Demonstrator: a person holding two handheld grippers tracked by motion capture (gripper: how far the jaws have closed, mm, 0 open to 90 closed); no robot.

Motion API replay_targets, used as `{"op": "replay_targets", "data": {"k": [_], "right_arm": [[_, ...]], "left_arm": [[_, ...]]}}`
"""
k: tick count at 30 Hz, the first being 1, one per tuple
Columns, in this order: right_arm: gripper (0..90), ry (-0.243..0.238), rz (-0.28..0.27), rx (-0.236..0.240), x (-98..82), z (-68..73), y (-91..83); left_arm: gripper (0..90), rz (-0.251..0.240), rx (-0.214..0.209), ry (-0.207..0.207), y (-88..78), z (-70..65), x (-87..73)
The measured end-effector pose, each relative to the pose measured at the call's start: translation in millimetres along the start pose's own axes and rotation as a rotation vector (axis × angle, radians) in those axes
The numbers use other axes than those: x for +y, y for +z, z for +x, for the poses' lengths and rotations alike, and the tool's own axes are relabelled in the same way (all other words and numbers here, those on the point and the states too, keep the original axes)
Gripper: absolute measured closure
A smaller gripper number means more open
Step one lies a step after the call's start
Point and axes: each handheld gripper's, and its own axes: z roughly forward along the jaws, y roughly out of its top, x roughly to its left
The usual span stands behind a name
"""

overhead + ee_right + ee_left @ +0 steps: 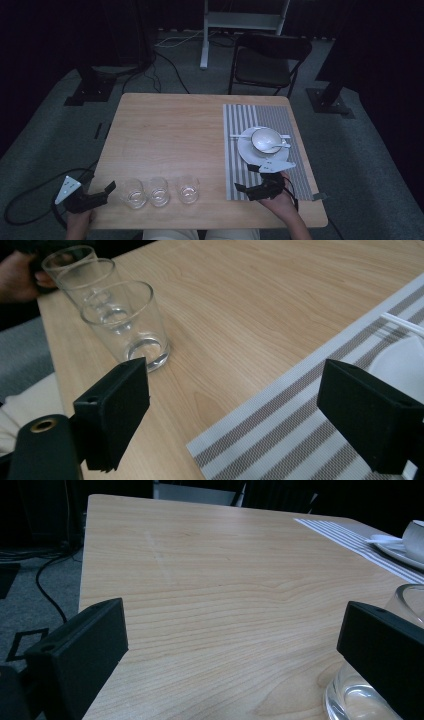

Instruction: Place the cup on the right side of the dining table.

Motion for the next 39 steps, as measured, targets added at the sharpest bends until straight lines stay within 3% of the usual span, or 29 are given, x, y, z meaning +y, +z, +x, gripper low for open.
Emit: {"op": "replay_targets", "data": {"k": [10, 39], "right_arm": [[12.9, -0.043, 0.015, 0.067, 14.0, 13.0, 35.3], [11.7, -0.078, 0.087, 0.251, 21.2, 43.5, 114.8]], "left_arm": [[0.2, -0.004, -0.001, 0.001, -0.3, -0.3, -0.2], [0.2, -0.007, -0.007, 0.004, -0.8, 0.1, -0.4]]}}
